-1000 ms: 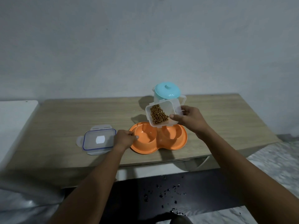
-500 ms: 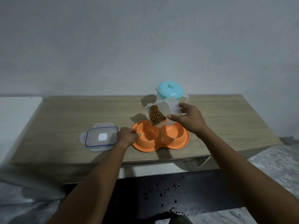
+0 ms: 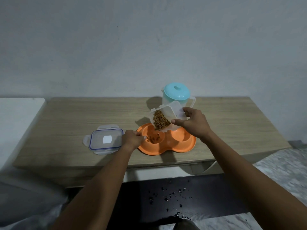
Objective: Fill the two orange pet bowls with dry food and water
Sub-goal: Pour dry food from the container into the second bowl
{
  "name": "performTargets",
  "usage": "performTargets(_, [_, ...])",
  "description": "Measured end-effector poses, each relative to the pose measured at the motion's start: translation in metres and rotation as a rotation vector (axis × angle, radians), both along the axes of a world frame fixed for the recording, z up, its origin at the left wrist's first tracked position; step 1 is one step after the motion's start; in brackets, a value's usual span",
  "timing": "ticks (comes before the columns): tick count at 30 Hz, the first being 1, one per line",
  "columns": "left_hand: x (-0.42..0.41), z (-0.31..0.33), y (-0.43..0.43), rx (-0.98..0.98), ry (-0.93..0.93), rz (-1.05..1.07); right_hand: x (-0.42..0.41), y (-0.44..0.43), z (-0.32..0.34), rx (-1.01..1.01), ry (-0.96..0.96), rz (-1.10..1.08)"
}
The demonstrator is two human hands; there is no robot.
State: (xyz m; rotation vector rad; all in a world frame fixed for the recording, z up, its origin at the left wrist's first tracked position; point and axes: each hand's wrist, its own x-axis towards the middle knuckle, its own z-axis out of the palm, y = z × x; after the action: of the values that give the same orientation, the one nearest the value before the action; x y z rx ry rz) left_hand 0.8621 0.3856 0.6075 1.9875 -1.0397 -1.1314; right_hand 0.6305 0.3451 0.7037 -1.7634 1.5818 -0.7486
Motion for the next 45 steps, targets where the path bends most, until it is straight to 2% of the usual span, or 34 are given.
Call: performTargets(45, [0.001, 0.0037, 0.0011, 0.031, -0.006, -0.016, -0.0012, 0.0028, 0.0012, 0.001, 0.05, -0.013])
